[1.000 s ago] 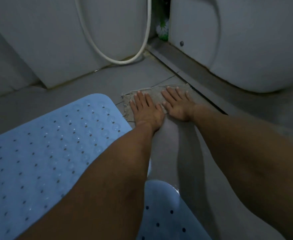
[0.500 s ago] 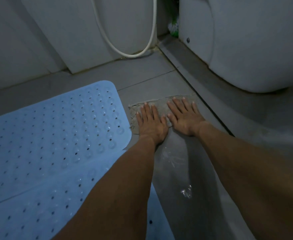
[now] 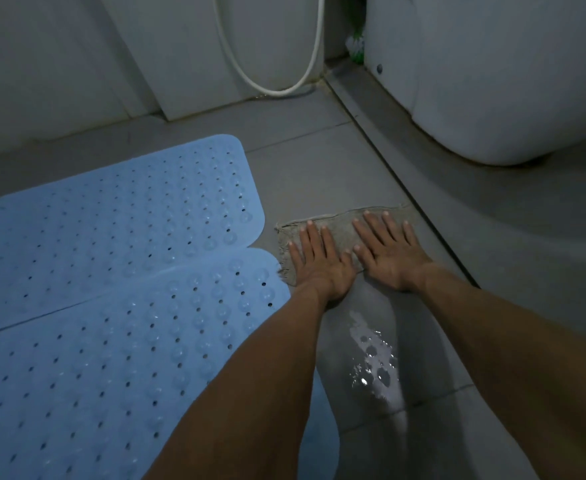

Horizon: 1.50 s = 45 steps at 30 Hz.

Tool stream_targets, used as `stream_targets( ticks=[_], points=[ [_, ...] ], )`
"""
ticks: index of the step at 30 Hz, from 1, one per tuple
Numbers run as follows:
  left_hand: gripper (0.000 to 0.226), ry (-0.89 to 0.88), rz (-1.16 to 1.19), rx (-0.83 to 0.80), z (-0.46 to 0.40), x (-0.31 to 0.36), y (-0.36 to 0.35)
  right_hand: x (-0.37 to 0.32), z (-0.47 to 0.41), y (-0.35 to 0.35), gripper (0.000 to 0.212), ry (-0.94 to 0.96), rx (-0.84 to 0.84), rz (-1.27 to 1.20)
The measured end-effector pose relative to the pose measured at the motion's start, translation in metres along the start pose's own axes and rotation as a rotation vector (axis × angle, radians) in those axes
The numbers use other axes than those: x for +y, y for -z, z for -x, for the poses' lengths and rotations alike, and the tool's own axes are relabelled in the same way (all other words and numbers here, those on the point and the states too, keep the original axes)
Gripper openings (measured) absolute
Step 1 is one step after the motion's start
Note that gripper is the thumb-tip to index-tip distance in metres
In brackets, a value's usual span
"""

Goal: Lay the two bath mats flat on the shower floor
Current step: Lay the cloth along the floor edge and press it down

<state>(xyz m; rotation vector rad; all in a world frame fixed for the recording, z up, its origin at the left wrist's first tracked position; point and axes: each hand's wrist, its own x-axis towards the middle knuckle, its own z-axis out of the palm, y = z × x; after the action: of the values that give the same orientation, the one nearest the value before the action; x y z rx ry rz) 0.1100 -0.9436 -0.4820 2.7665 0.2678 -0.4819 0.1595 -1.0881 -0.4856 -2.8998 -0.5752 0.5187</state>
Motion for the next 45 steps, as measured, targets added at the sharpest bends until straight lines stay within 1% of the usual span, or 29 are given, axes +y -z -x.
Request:
stream_targets(
  ticks=[4, 7, 12, 14, 19, 24, 29, 34, 37, 40, 45],
  points=[
    [0.070, -0.033, 0.002, -0.018, 0.016, 0.001, -0.011, 0.002, 0.026, -0.006, 0.059, -0.012, -0.025, 0.015],
    [0.069, -0.064, 0.011, 0.005, 0.033, 0.004, -0.020, 0.003, 0.048, -0.011, 0.059, -0.029, -0.035, 0.033],
    [0.069, -0.119, 0.056, 0.027, 0.079, 0.012, -0.038, 0.003, 0.089, -0.022, 0.068, -0.078, 0.000, 0.078],
    [0.069, -0.138, 0.073, 0.048, 0.095, 0.013, -0.045, 0.005, 0.103, -0.028, 0.065, -0.097, 0.001, 0.125],
    [0.068, -0.201, 0.116, 0.036, 0.124, 0.011, -0.061, -0.002, 0.144, -0.045, 0.063, -0.177, 0.014, 0.080],
    [0.068, -0.309, 0.095, -0.003, 0.155, 0.006, -0.072, -0.015, 0.192, -0.065, 0.067, -0.315, 0.044, 0.042],
    [0.066, -0.483, 0.003, -0.022, 0.178, -0.004, -0.079, -0.034, 0.239, -0.089, 0.067, -0.464, 0.076, -0.040],
    [0.065, -0.631, -0.087, -0.025, 0.201, -0.017, -0.087, -0.063, 0.276, -0.112, 0.060, -0.645, 0.109, -0.129],
    [0.066, -0.743, -0.184, -0.028, 0.205, -0.027, -0.091, -0.082, 0.290, -0.120, 0.060, -0.751, 0.113, -0.186],
    [0.066, -0.833, -0.247, -0.024, 0.211, -0.032, -0.092, -0.101, 0.304, -0.128, 0.061, -0.813, 0.116, -0.236],
    [0.066, -0.916, -0.294, -0.019, 0.217, -0.035, -0.098, -0.122, 0.324, -0.133, 0.062, -0.872, 0.139, -0.307]
  ],
)
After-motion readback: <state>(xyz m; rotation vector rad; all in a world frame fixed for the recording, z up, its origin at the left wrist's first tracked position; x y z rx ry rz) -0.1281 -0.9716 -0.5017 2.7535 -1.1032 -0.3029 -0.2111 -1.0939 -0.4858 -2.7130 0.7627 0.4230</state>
